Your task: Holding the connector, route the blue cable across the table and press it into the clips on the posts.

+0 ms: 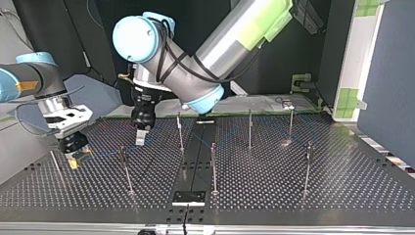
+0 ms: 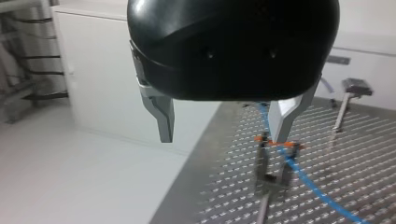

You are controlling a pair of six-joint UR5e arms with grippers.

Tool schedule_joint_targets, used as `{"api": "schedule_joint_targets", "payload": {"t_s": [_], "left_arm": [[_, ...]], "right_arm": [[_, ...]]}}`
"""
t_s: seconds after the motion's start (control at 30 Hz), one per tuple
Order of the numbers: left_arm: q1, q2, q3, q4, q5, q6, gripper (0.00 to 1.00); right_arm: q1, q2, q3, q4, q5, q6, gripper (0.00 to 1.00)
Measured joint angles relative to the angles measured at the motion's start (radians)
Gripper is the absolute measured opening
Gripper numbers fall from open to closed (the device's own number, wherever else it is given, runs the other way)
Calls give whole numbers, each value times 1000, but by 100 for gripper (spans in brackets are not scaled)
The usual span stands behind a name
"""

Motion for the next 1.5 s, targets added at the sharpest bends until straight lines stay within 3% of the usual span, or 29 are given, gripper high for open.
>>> {"api": "schedule_joint_targets", "payload": {"t_s": [0.27, 0.83, 1.2, 1.5], "left_arm": [[2, 81, -81, 81, -61, -15, 100], [6, 253, -256, 256, -63, -75, 100], [-13, 257, -358, 358, -72, -110, 100], [-44, 256, -450, 450, -110, -144, 100]], "right_arm": [[2, 0, 1, 0, 0, -2, 0], [9, 1, 2, 1, 1, -9, 0], [12, 4, 3, 2, 4, -14, 0], [14, 8, 7, 2, 7, -19, 0]]}}
